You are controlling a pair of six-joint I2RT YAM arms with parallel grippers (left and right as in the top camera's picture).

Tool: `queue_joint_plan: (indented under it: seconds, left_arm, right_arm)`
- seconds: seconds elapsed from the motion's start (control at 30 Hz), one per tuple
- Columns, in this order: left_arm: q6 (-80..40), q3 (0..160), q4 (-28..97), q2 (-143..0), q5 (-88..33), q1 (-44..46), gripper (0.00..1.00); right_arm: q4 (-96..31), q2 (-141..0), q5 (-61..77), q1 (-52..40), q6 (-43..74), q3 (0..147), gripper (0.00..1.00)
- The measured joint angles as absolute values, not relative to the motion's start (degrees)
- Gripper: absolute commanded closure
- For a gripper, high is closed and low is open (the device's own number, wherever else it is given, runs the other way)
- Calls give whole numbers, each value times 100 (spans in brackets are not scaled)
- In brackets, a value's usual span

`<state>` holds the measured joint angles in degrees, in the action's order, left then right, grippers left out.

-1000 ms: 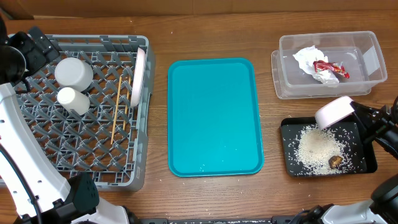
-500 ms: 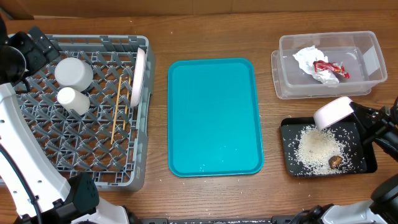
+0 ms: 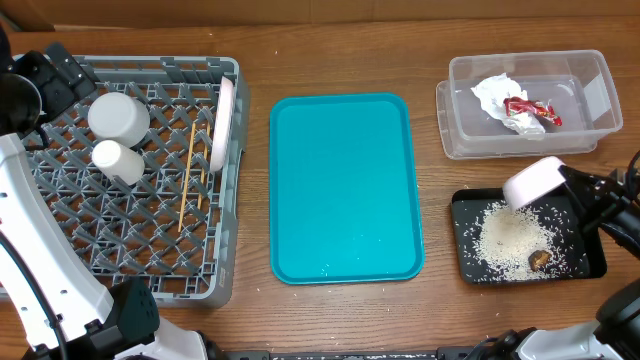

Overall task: Sort waste into correct bins and load items into the dishwasher
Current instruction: 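Hold the tipped bowl over the black tray with the right gripper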

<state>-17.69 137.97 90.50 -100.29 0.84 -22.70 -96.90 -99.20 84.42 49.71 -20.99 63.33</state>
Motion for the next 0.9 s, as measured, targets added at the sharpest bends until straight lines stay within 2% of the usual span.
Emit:
queue_joint_plan:
  seconds: [0.2,0.9]
  left_arm:
    - [-1769,13797,9050,-10029,86,-2270,0]
    - [-1769,13797,9050,-10029,84,-2270,0]
  right_arm:
    - [-9714,-9837,8576,4908,-2696,6333,96]
    - [-9710,-9776,8689,4908,-2842,6460,96]
